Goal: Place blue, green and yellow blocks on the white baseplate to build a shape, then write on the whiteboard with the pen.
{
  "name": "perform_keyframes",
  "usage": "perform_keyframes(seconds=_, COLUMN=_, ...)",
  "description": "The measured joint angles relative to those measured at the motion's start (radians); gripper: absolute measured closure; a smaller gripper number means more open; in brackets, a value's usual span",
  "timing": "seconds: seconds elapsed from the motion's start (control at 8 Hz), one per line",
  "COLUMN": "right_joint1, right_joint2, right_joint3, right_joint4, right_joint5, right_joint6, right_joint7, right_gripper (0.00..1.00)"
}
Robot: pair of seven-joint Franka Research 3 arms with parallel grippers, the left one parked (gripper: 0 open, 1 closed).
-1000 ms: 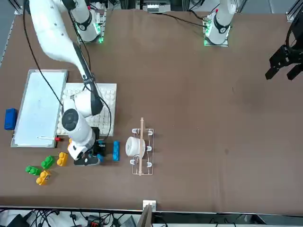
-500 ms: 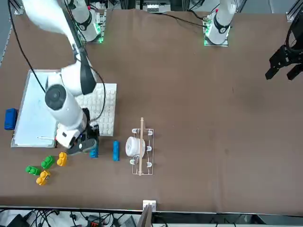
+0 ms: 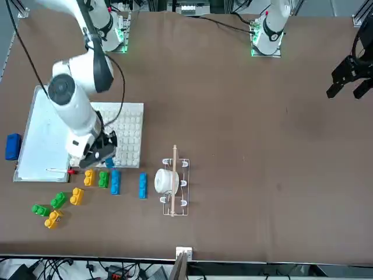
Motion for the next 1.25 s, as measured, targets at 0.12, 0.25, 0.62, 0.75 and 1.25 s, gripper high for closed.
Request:
perform_keyframes(seconds=0.12, right_joint1=-0.010, right_joint2=-0.055, right_joint3=-0.001, right_joint4=-0.099, right_joint5=0.000, right_joint6=0.043, right_joint7=-0.061, right_gripper=0.59)
perform_keyframes(seconds=0.25, right_joint1=-0.017, right_joint2=-0.106, right_joint3=-0.002, right_joint4=-0.185, right_joint5=0.000, right_joint6=0.064, right_joint7=-0.127, right_gripper=0.59)
perform_keyframes(seconds=0.62, right_joint1=-0.033, right_joint2=-0.218, right_joint3=-0.009, right_joint4=-0.360, right_joint5=0.007, right_joint6=0.072, right_joint7=-0.342, right_gripper=0.59)
perform_keyframes(seconds=0.75, right_joint1=-0.039, right_joint2=-0.242, right_joint3=-0.011, right_joint4=-0.404, right_joint5=0.011, right_joint6=0.071, right_joint7=-0.421, right_gripper=0.59)
perform_keyframes(seconds=1.25, right_joint1=-0.047, right_joint2=-0.255, right_joint3=-0.014, right_joint4=-0.460, right_joint5=0.027, right_joint6=0.077, right_joint7=-0.758, right_gripper=0.59)
